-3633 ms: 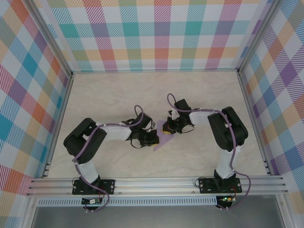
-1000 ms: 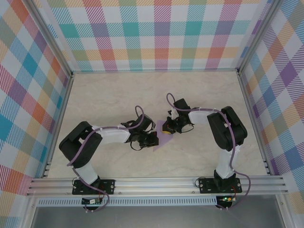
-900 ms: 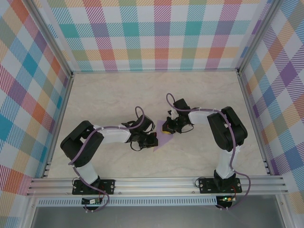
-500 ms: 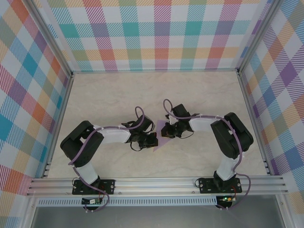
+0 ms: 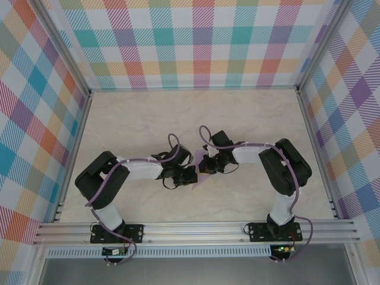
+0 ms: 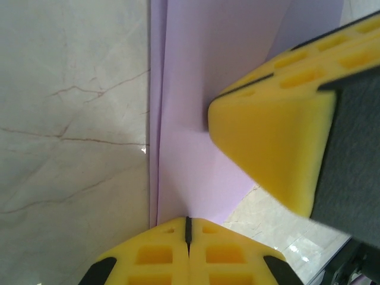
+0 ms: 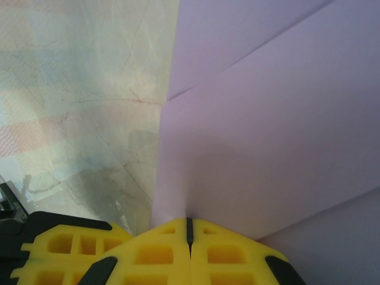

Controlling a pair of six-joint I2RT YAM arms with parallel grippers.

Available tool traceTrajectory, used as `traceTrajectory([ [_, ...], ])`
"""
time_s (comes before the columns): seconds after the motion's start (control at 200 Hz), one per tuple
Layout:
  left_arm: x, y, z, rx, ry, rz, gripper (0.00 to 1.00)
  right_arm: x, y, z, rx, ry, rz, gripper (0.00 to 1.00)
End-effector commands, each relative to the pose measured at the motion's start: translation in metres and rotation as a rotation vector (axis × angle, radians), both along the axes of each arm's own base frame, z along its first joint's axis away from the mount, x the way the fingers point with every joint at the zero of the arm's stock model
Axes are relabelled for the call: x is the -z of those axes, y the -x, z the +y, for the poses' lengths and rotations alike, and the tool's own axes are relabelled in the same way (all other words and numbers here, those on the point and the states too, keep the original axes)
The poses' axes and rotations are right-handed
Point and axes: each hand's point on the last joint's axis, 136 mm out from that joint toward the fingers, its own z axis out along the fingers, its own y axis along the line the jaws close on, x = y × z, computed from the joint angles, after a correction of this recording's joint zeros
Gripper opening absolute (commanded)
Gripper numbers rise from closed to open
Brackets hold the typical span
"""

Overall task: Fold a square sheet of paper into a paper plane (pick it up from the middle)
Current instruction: Fourth fold the wing at the center of the table, then pick up the paper from the center of the table.

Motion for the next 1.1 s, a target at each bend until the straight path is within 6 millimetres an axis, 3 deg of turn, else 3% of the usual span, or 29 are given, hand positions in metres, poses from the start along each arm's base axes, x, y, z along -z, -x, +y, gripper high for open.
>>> traceTrajectory([
  [0.0,0.045,0.039,0.04,-0.008,-0.177,0.149,0.0,0.021,-0.042,-0.037,0.105,0.115,-0.054,0.05],
  [0.15,0.049,0.045,0.045,-0.009,-0.184,0.164,0.0,0.019,-0.079,-0.056,0.177,0.132,-0.067,0.05],
  [0.33,0.038,0.039,0.035,0.014,-0.14,0.133,0.0,-0.008,-0.102,-0.064,0.246,0.108,-0.072,0.07],
  [0.51,0.002,0.014,0.011,0.028,-0.055,0.036,0.0,-0.034,-0.08,-0.055,0.303,-0.023,-0.018,0.3],
  [0.655,-0.039,-0.008,-0.007,0.008,0.025,-0.061,0.26,-0.044,-0.053,-0.052,0.336,-0.098,0.016,0.47],
  [0.815,-0.059,-0.024,-0.005,-0.053,0.036,-0.123,0.44,-0.049,-0.039,-0.047,0.347,-0.106,0.038,0.5],
  [0.91,-0.059,-0.03,-0.006,-0.072,0.047,-0.128,0.43,-0.046,-0.036,-0.042,0.355,-0.101,0.057,0.5],
  [1.095,-0.053,-0.043,-0.015,-0.084,0.039,-0.126,0.27,-0.035,-0.034,-0.032,0.35,-0.061,0.076,0.48],
])
